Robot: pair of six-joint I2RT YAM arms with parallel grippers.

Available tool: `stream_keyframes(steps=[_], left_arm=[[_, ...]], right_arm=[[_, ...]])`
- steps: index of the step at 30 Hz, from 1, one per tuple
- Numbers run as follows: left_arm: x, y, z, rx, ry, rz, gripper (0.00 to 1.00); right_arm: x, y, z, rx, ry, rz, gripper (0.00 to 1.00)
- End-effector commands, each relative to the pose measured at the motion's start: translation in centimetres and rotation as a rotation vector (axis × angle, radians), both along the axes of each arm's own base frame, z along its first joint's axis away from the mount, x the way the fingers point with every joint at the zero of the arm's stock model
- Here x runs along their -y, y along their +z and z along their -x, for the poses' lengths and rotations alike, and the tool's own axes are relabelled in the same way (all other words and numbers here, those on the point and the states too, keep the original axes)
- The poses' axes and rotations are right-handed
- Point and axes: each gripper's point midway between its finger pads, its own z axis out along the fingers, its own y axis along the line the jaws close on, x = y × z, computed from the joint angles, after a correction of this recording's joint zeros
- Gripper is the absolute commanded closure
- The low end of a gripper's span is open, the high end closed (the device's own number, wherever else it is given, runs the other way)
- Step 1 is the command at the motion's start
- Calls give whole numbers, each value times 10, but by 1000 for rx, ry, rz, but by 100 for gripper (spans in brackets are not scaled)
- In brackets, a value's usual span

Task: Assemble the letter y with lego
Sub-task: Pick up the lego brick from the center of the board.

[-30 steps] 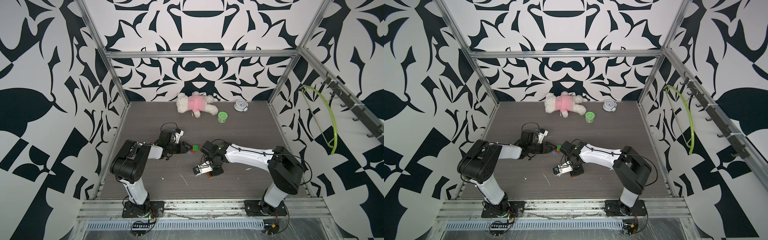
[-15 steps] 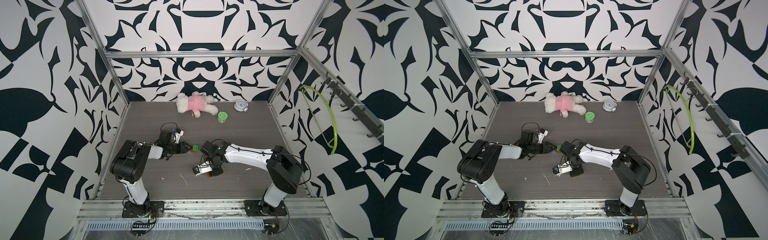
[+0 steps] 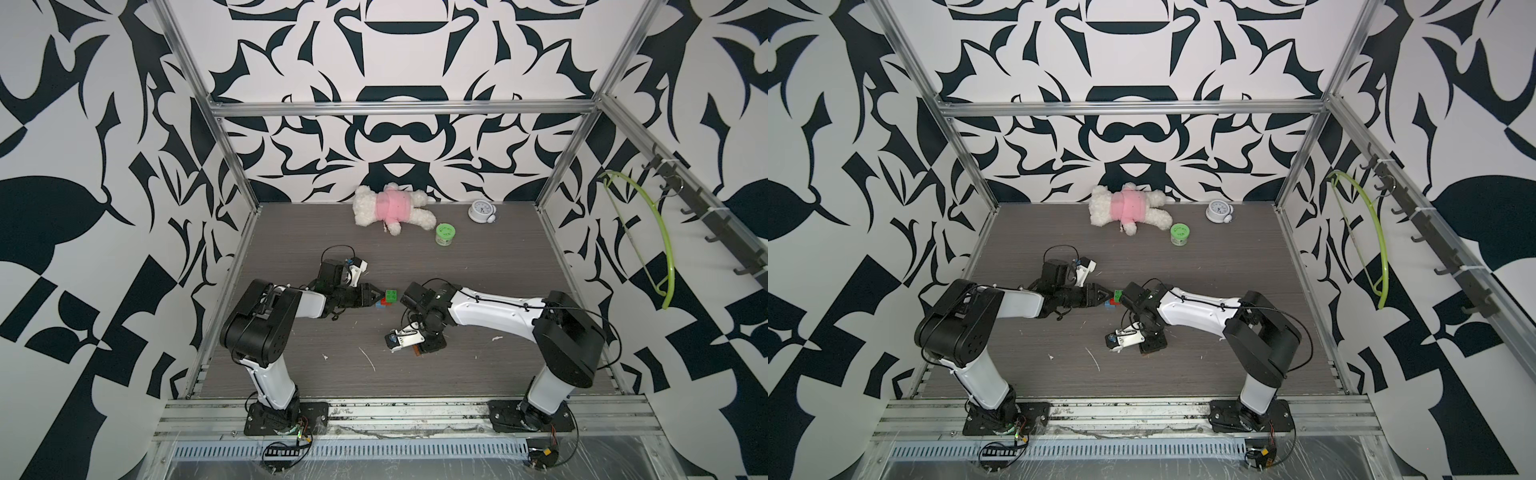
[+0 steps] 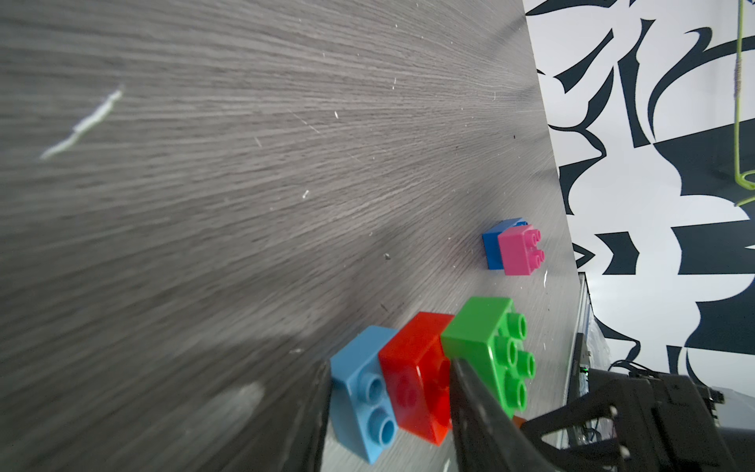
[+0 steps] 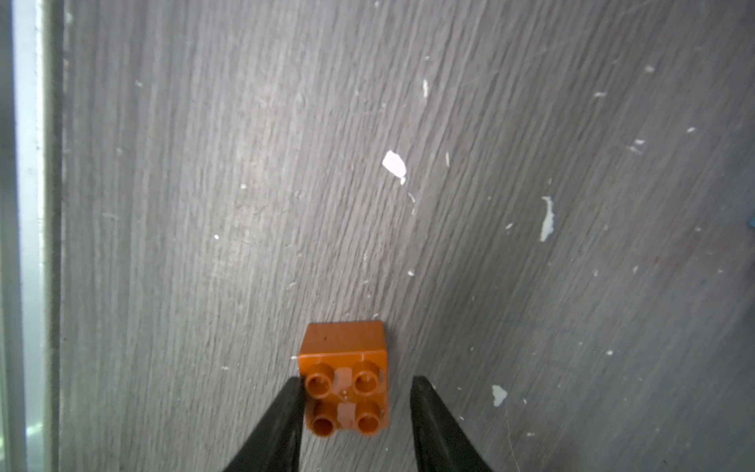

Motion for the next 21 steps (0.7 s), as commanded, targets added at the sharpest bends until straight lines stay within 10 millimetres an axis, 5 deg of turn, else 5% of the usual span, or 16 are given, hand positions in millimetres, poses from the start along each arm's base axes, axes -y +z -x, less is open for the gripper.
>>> stream_keyframes(steps=[1,21], left_arm=[[-27,-57,29,-182,50,-161,51],[-27,-57,30,-186,48,-160,51]], right_arm=[[0,-1,4,-17,-4,9,55],[-1,1,9,-40,-6,10,54]])
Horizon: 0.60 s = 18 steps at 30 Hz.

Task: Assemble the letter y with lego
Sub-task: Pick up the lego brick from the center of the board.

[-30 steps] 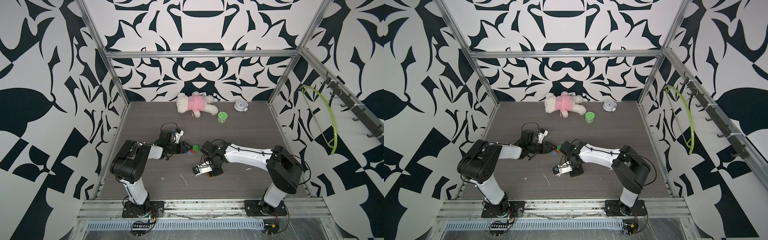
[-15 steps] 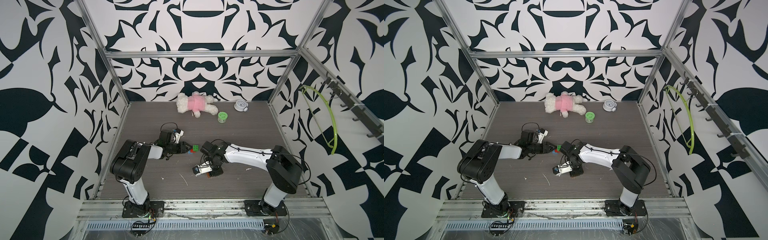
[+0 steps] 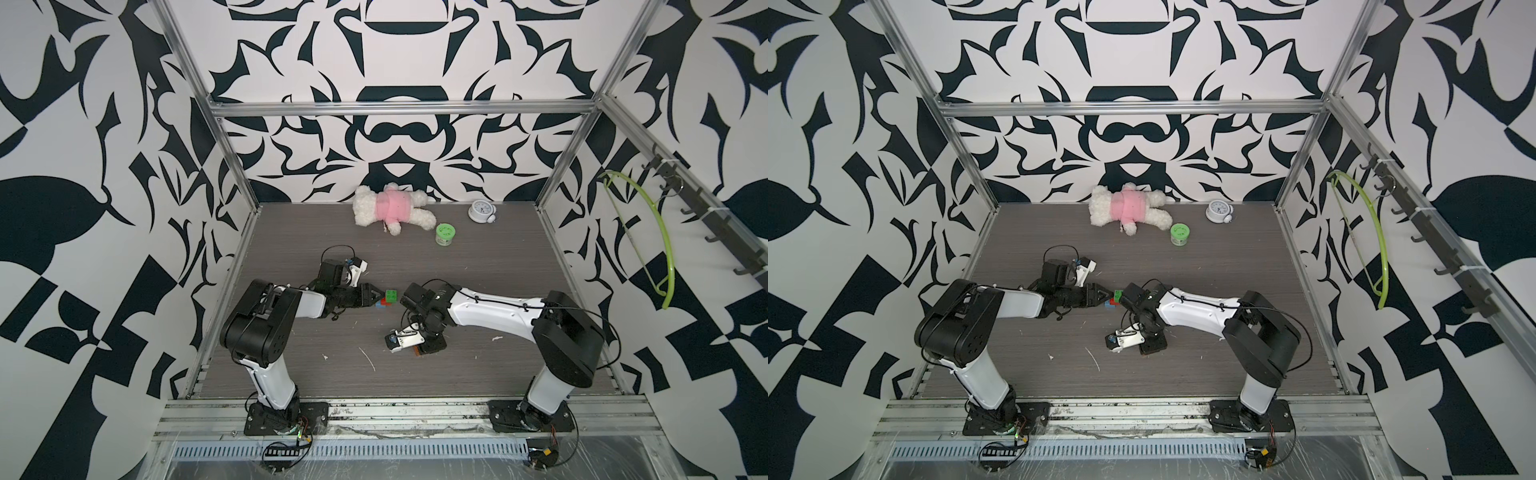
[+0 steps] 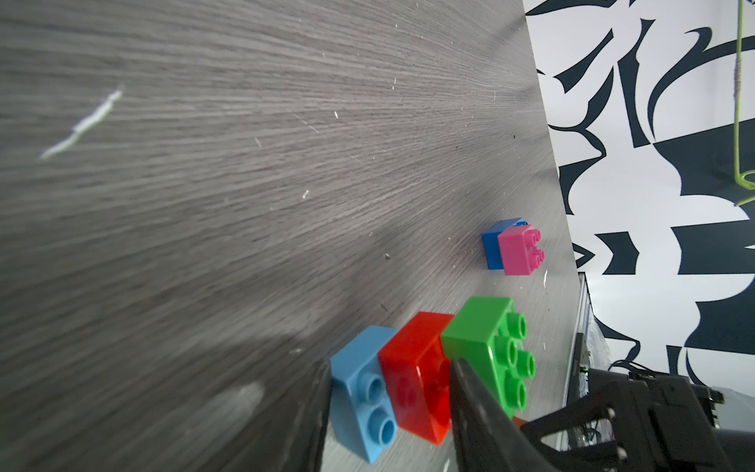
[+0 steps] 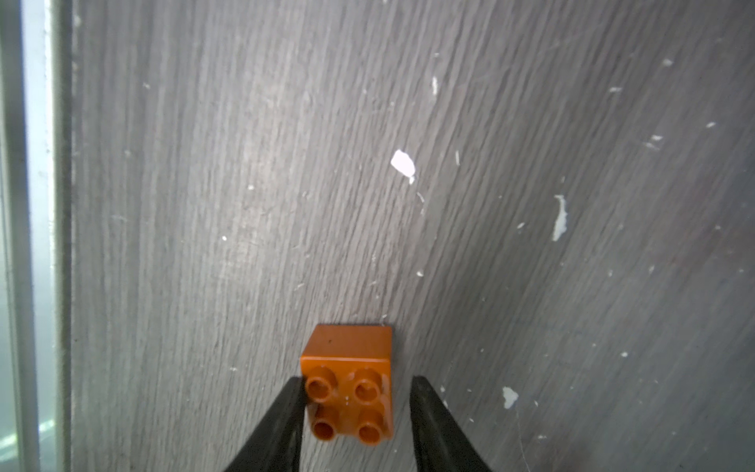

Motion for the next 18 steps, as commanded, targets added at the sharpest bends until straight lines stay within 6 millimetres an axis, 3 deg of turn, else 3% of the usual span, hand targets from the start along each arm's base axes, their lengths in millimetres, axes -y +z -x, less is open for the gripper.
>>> stream_keyframes(steps=[1,9,18], left_arm=[[-27,-58,30,-187,49,-162,51],[-27,-57,30,-186,49,-161,51],[-27,-58,30,-187,49,-160,51]], right_arm=[[-2,3,5,-25,-2,1,54],[-3,3,4,-13,-6,1,54],[-7,20,-3,37,-21,-35,53]])
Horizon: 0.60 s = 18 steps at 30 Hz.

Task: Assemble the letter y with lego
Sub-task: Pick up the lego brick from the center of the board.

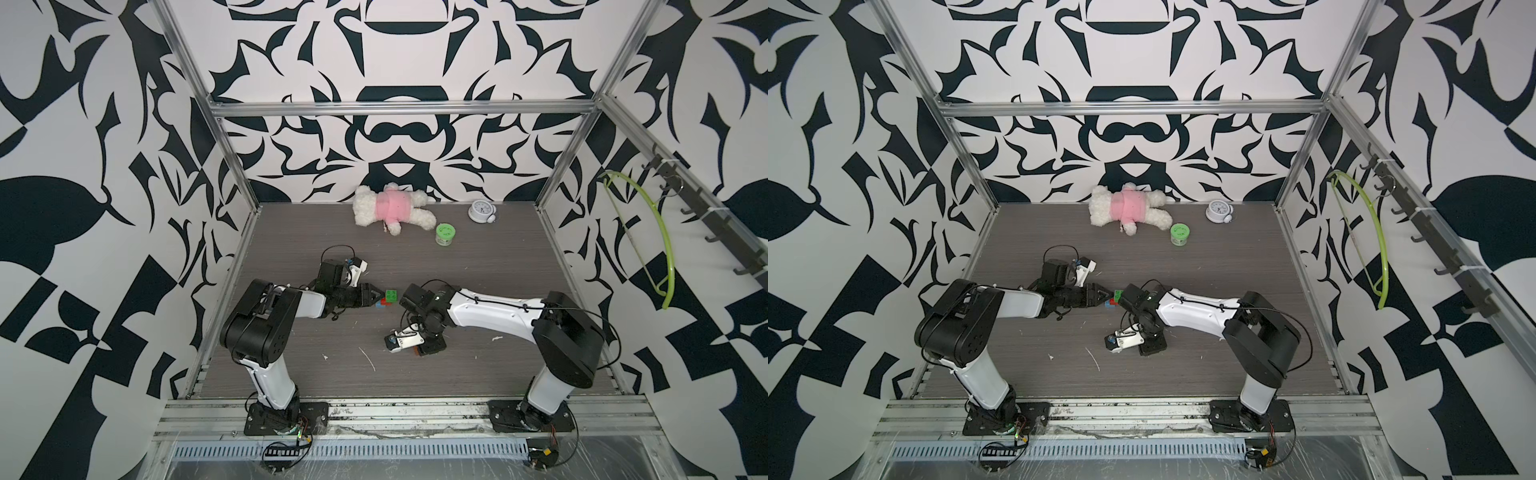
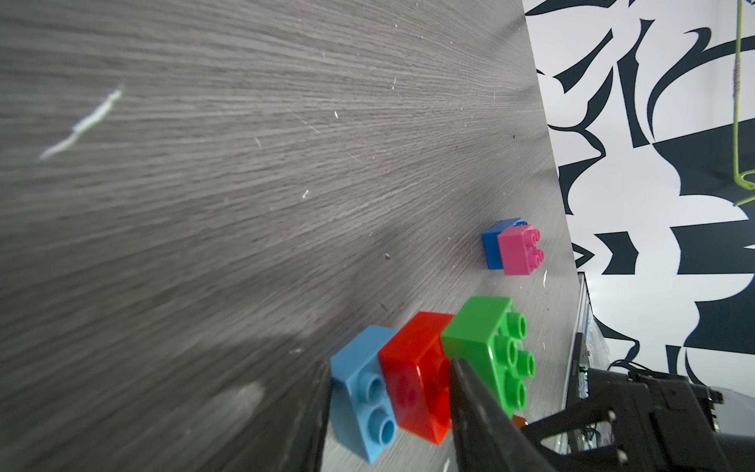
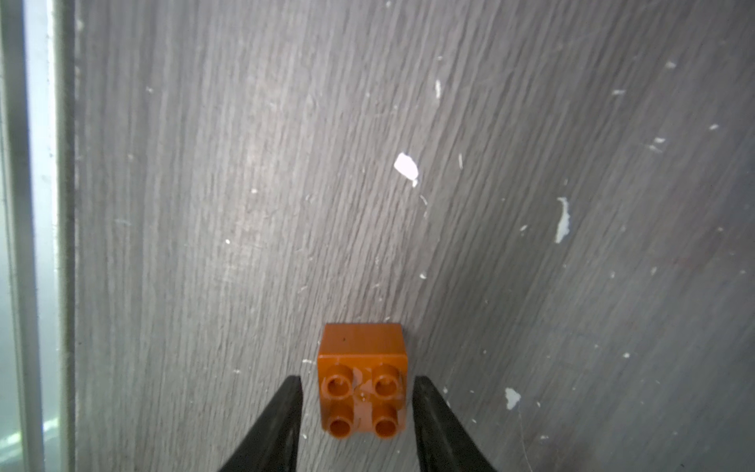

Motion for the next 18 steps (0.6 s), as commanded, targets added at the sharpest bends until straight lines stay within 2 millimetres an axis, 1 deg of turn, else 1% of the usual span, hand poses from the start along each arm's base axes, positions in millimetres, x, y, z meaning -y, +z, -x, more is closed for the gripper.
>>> stream_keyframes(steps=[1,8,14,18], left_arm=[[-26,-57,29,-185,49,-161,51],[-26,-57,29,-185,48,-160,51],[-26,-57,30,-187,47,-160,51],[-26,-57,30,-186,47,-159,51]], right_arm=[[-5,17,-2,27,-12,-30,52],[-5,7,1,14,-18,-10,52],[-5,1,-2,24,-22,3,52],[-3,-3,-4,35,-21,15,55]])
